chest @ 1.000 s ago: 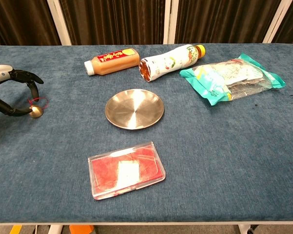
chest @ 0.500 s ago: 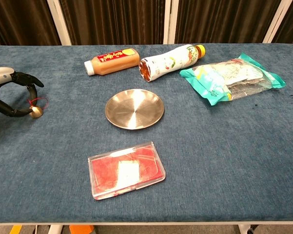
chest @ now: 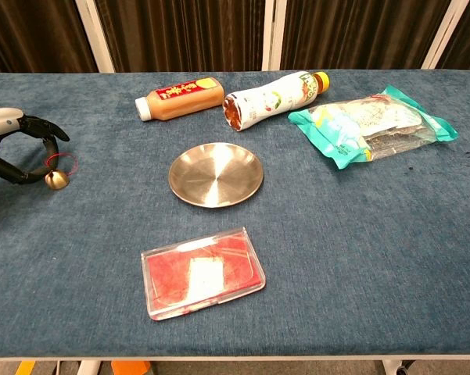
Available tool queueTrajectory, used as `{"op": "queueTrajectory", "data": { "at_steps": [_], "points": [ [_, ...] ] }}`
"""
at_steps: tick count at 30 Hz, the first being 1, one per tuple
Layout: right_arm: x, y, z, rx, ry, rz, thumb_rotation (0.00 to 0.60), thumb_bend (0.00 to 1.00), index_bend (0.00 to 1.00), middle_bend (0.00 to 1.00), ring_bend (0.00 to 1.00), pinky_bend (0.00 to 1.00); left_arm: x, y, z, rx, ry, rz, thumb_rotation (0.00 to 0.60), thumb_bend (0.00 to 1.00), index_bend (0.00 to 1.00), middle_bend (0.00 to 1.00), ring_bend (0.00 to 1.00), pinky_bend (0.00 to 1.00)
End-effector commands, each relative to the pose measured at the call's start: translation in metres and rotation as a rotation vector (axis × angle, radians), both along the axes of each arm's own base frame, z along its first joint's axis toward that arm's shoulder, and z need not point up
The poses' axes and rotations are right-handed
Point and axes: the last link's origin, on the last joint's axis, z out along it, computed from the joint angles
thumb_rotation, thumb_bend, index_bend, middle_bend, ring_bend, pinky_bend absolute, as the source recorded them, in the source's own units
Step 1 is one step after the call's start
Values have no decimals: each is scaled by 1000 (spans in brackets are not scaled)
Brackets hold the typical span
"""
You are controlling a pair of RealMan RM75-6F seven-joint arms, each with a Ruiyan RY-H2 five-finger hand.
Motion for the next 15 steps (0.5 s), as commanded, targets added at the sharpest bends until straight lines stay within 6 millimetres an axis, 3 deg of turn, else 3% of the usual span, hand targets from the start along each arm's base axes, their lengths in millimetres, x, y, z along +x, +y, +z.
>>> {"op": "queueTrajectory", "data": {
  "at_steps": [1, 9, 15],
  "points": [
    [0, 0, 0, -1, -1, -1, 600, 265, 0, 0, 0, 0, 1, 0, 0, 3, 0, -2, 600, 443, 565, 172, 0, 0],
    [-1, 0, 0, -2, -2, -3, 600, 265, 0, 0, 0, 0, 5, 0, 3, 20, -6, -13, 600, 480, 628, 192, 0, 0],
    [0, -1, 1, -4, -2, -2, 600, 265, 0, 0, 0, 0, 18, 2, 17, 66, -27, -52, 600, 486, 647, 202, 0, 0]
  ]
}}
